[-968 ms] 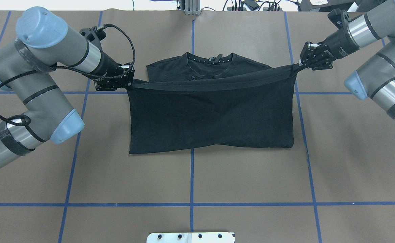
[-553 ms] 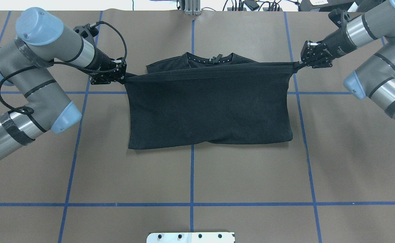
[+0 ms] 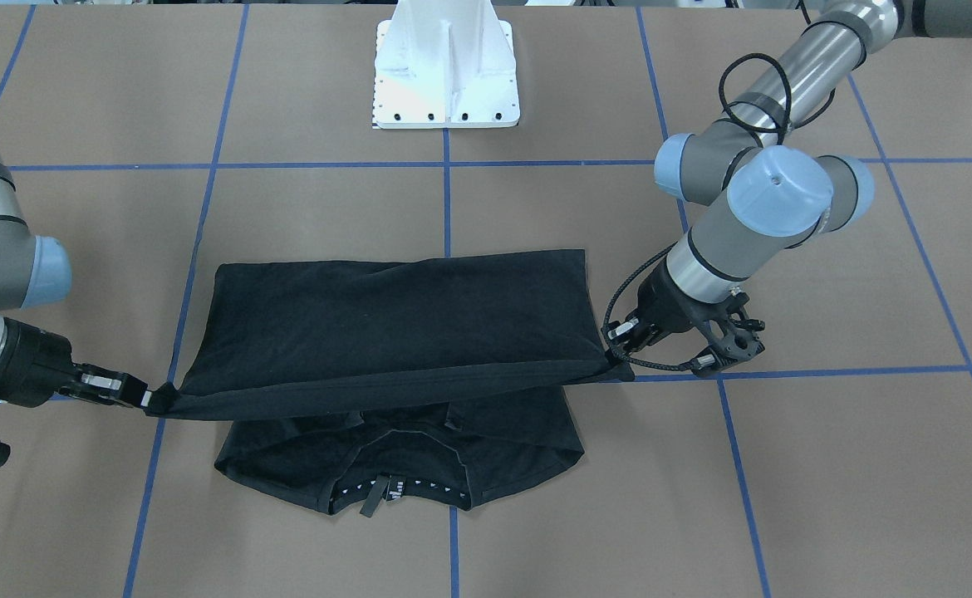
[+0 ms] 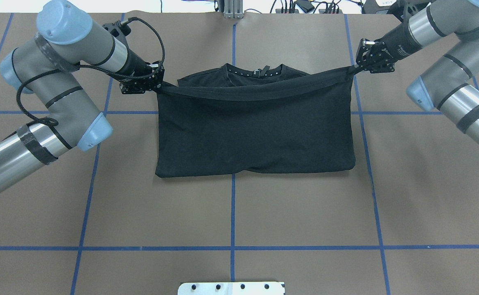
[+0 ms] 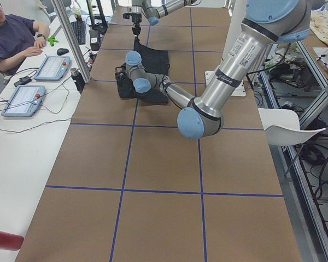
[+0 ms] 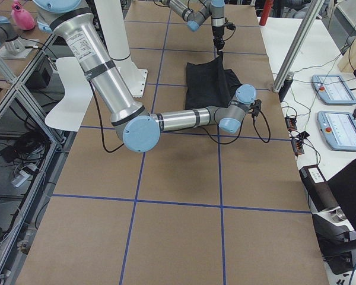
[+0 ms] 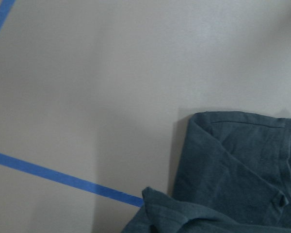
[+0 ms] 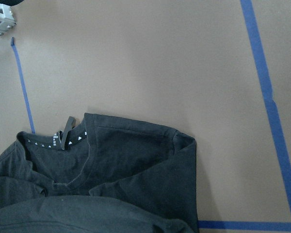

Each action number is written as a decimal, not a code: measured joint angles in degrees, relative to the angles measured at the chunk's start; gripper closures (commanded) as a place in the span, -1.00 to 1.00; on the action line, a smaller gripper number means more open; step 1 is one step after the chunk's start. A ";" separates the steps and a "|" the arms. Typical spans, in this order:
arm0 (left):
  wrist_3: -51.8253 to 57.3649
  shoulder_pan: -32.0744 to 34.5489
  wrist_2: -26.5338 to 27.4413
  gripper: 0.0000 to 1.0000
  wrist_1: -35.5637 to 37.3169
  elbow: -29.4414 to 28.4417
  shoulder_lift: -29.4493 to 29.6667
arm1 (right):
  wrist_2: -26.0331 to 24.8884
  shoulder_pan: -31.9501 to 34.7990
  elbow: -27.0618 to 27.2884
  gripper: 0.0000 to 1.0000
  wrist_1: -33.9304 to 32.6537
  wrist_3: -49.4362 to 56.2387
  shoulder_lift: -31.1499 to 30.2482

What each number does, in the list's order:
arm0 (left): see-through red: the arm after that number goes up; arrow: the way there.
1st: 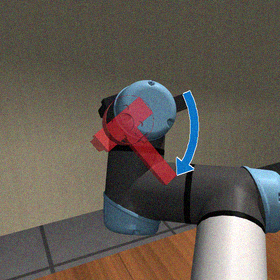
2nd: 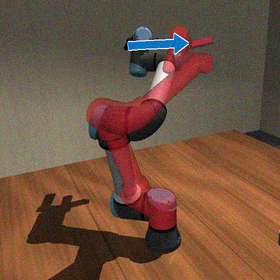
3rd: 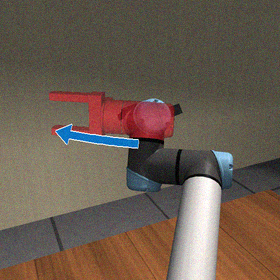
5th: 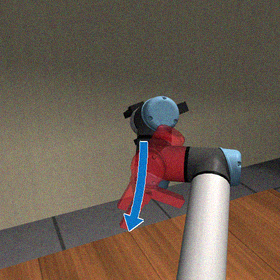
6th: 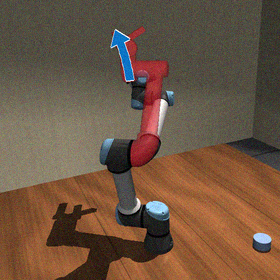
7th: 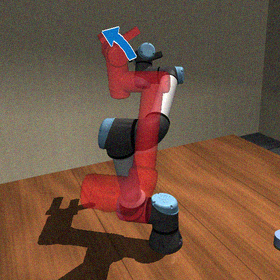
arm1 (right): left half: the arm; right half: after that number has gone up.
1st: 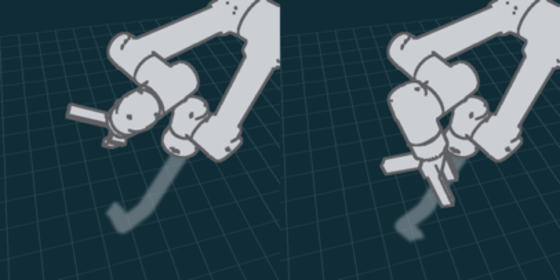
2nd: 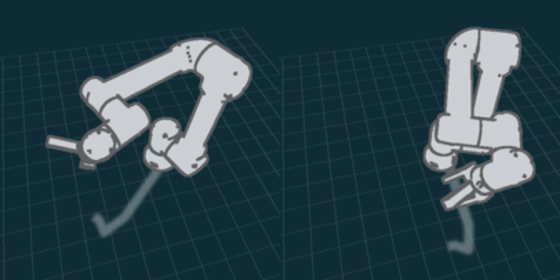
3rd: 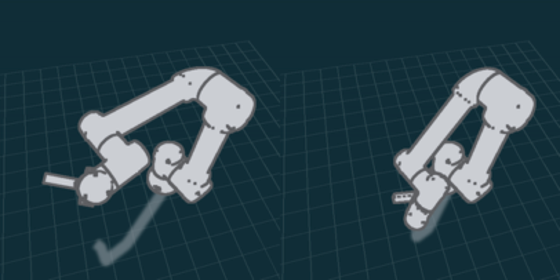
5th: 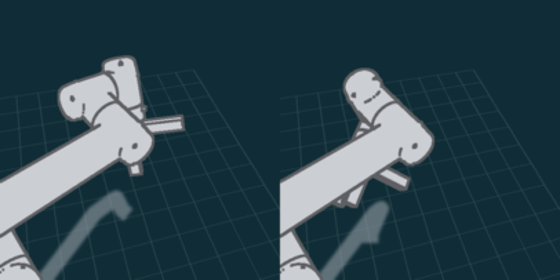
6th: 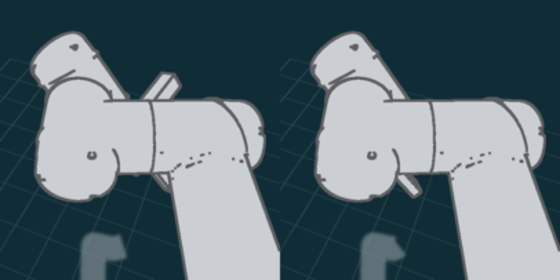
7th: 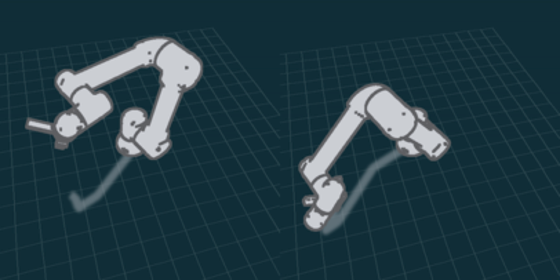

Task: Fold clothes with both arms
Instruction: 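Lay the hem onto the collar edge farthest from the robot with both grippers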

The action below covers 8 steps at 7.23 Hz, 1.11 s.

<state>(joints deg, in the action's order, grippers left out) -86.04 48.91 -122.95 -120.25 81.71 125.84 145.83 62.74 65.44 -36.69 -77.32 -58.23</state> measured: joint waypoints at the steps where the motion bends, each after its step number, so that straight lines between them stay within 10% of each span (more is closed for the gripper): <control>1: -0.13 -0.02 -0.03 1.00 0.10 0.01 0.51 | -0.47 -0.53 0.00 1.00 -0.71 -0.01 0.61; 8: -0.08 1.07 -0.30 1.00 0.53 -0.06 0.75 | -2.37 0.24 0.13 1.00 -1.48 -0.24 1.19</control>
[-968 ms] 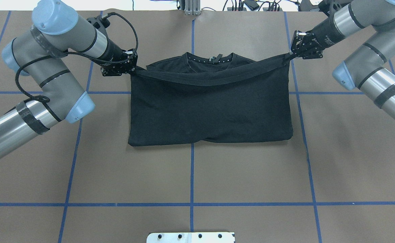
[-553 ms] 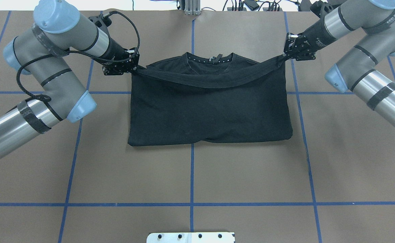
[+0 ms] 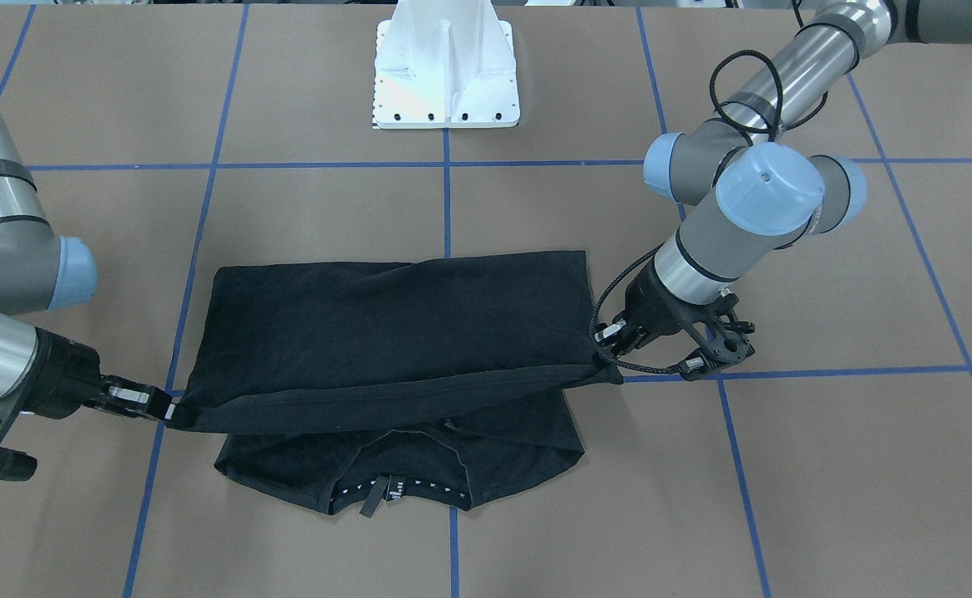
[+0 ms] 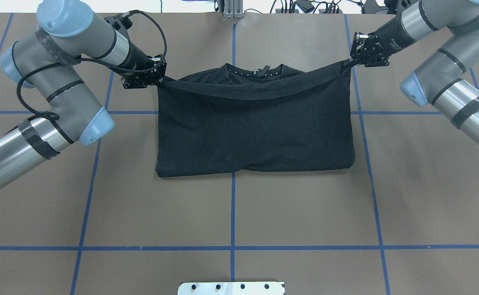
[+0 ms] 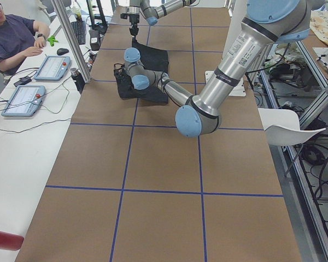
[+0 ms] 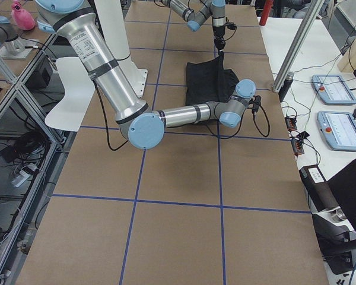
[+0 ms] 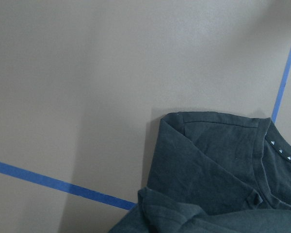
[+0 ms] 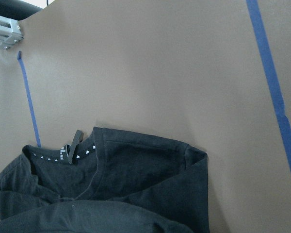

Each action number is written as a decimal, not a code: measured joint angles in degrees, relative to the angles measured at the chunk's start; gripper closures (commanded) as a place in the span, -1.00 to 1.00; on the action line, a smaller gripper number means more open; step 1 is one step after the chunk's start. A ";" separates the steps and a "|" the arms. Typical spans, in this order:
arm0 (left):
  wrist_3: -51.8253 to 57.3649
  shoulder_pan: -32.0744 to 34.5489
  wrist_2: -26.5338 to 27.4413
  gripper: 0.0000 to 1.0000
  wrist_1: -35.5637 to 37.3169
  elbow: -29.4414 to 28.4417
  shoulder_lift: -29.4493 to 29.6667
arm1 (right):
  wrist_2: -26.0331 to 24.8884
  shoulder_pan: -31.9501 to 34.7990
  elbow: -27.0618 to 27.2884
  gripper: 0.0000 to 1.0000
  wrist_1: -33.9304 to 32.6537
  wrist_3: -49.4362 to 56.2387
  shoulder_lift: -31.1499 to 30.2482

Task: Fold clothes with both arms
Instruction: 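Lay the hem onto the collar edge farthest from the robot with both grippers, then open both grippers and raise them off the folded shirt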

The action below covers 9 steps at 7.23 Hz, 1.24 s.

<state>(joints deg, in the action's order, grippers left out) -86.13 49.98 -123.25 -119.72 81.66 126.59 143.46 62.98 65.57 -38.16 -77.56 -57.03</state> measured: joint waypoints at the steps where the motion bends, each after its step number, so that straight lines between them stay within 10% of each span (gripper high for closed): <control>1: 0.12 0.75 -0.14 1.00 0.05 0.00 0.03 | 0.03 0.47 0.00 1.00 -0.04 -0.03 0.11; 9: 0.53 1.59 0.16 1.00 -0.49 -2.81 0.46 | -1.24 0.76 -2.45 1.00 -0.11 0.22 0.56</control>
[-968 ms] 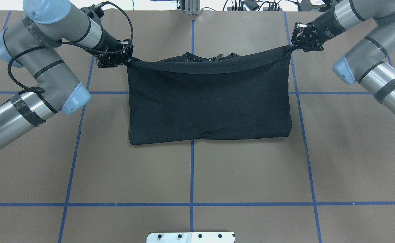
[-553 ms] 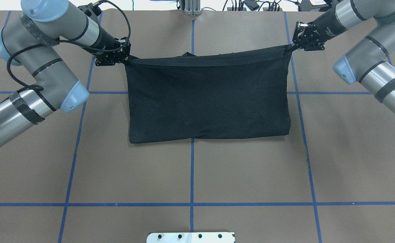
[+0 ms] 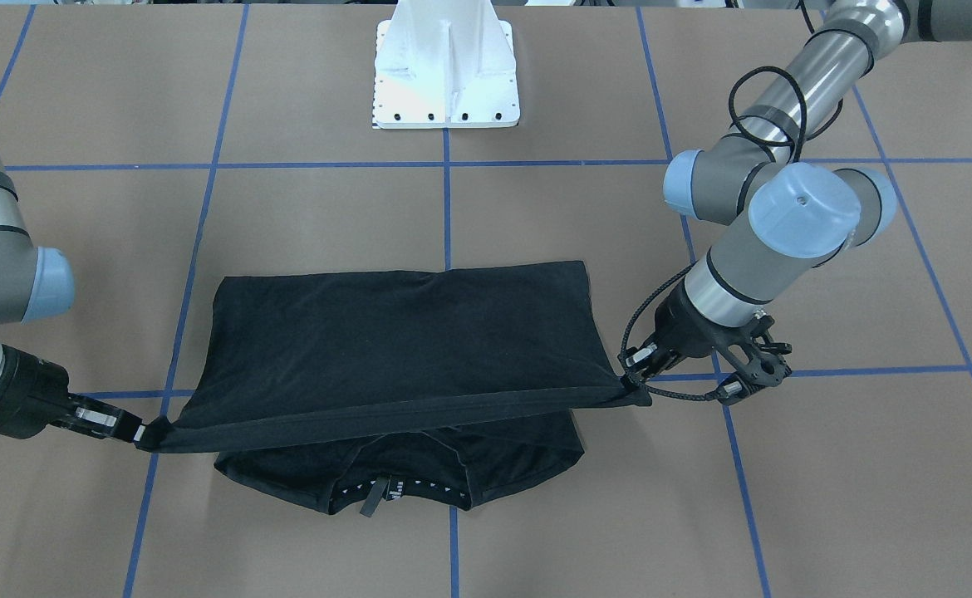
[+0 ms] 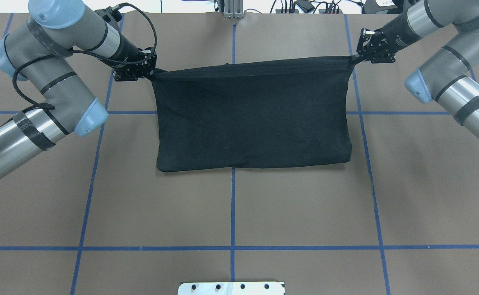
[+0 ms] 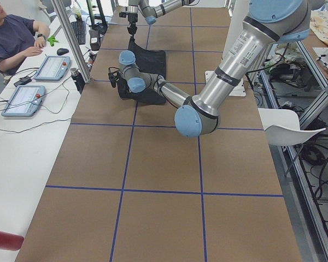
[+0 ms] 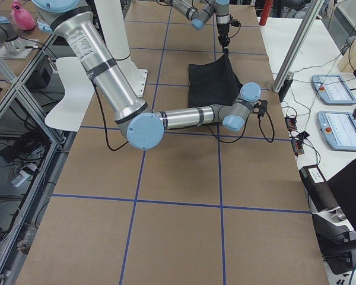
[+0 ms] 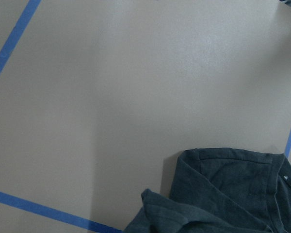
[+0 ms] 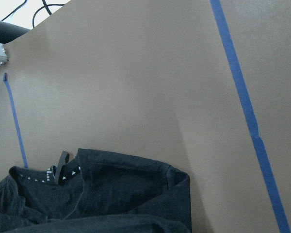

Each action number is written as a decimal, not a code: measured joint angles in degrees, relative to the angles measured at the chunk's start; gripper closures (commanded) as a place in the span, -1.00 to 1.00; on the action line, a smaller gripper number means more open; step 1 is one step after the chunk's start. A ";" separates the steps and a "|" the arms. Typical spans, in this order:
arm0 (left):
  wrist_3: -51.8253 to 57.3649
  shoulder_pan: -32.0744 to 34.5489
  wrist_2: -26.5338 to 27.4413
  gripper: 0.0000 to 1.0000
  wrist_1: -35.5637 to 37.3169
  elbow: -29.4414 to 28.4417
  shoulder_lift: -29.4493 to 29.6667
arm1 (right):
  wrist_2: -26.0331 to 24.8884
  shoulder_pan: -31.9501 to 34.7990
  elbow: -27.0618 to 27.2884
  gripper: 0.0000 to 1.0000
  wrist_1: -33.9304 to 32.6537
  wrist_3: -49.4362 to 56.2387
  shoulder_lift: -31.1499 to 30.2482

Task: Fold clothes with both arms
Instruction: 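Open both grippers and raise them off the folded shirt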

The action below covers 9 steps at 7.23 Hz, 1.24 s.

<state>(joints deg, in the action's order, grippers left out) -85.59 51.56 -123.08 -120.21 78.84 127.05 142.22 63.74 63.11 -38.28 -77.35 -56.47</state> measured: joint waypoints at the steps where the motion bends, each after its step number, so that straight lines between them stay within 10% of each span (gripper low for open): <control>1: -0.21 -0.03 -0.12 1.00 0.18 -0.01 0.54 | -0.01 -0.04 0.03 1.00 0.00 -0.12 0.39; 3: -0.47 -0.09 -0.34 1.00 0.43 0.13 1.19 | 0.05 -0.37 0.33 1.00 0.06 -0.28 0.99; 4: -0.52 -0.15 -0.38 0.35 0.47 0.25 1.42 | 0.11 -0.72 0.49 -0.04 0.10 -0.26 1.22; 5: -0.53 -0.19 -0.39 -0.99 0.45 0.36 1.55 | 0.17 -1.06 0.55 -0.97 0.14 -0.19 1.50; 9: -0.26 -0.32 0.21 -1.00 0.17 0.42 1.65 | 0.09 -1.52 0.52 -0.98 0.05 -0.60 1.66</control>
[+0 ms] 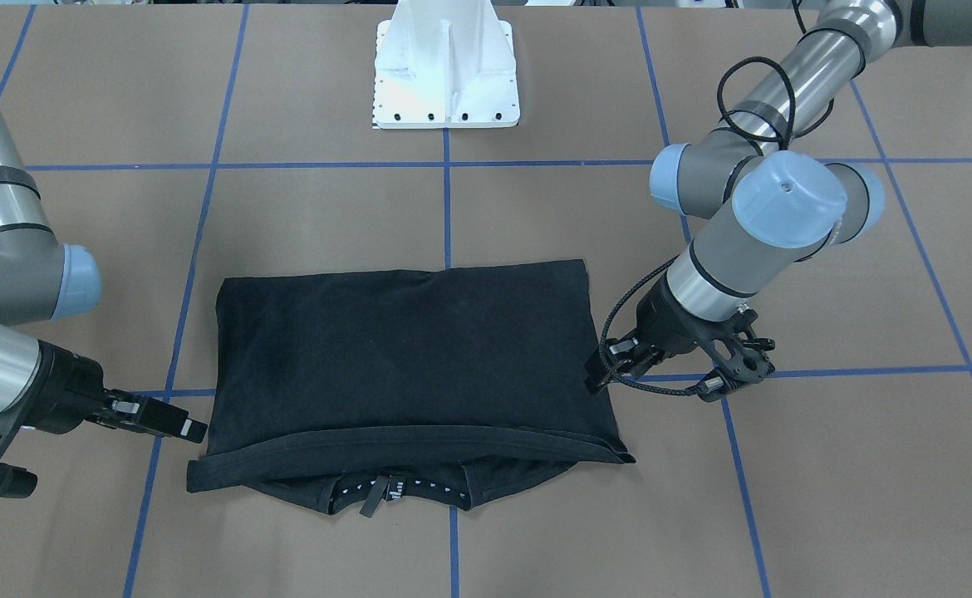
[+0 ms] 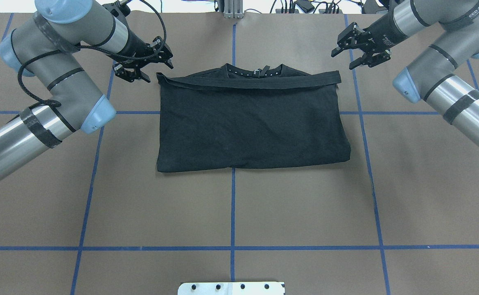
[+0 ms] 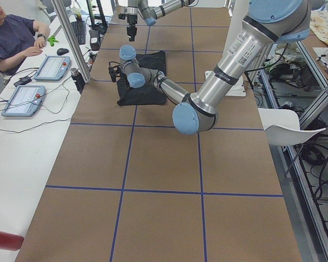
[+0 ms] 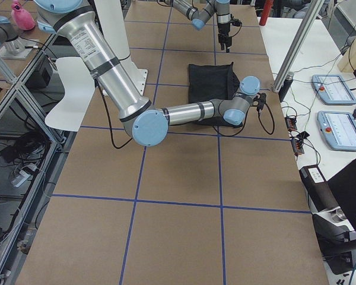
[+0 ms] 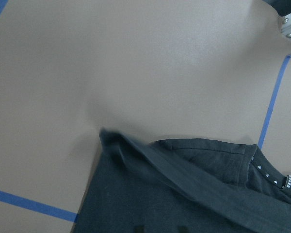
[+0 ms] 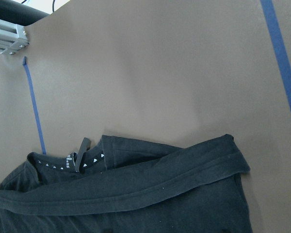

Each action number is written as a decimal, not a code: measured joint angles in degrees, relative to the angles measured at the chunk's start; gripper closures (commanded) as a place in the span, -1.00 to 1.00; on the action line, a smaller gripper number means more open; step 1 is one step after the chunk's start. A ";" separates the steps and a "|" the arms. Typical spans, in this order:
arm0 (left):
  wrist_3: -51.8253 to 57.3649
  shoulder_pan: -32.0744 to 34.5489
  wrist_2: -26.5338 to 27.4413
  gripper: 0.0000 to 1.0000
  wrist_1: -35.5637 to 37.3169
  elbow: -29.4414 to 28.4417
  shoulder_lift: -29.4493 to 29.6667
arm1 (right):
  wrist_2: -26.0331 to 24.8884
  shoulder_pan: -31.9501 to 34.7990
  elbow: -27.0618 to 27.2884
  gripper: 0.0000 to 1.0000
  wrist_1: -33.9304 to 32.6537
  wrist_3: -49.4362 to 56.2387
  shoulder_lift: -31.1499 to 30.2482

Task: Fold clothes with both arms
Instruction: 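Open both grippers and raise them off the folded shirt, then move the right gripper to the folded shirt's side edge and grasp it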

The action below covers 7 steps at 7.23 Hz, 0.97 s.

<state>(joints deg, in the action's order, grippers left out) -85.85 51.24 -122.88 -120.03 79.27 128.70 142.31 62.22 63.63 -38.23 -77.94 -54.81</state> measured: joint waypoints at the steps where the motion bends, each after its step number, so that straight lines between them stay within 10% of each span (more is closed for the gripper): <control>1: 0.12 0.03 0.03 -1.00 0.07 0.25 0.03 | 0.82 -0.07 0.57 -0.98 -0.05 -0.86 -0.21; 7: -0.08 0.32 -0.08 -1.00 0.75 4.06 -0.33 | 3.96 -9.27 11.69 -0.98 -0.43 -2.65 -14.71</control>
<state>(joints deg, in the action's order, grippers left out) -85.93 51.56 -122.95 -119.28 83.33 128.37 146.27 52.95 75.32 -38.65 -80.59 -69.53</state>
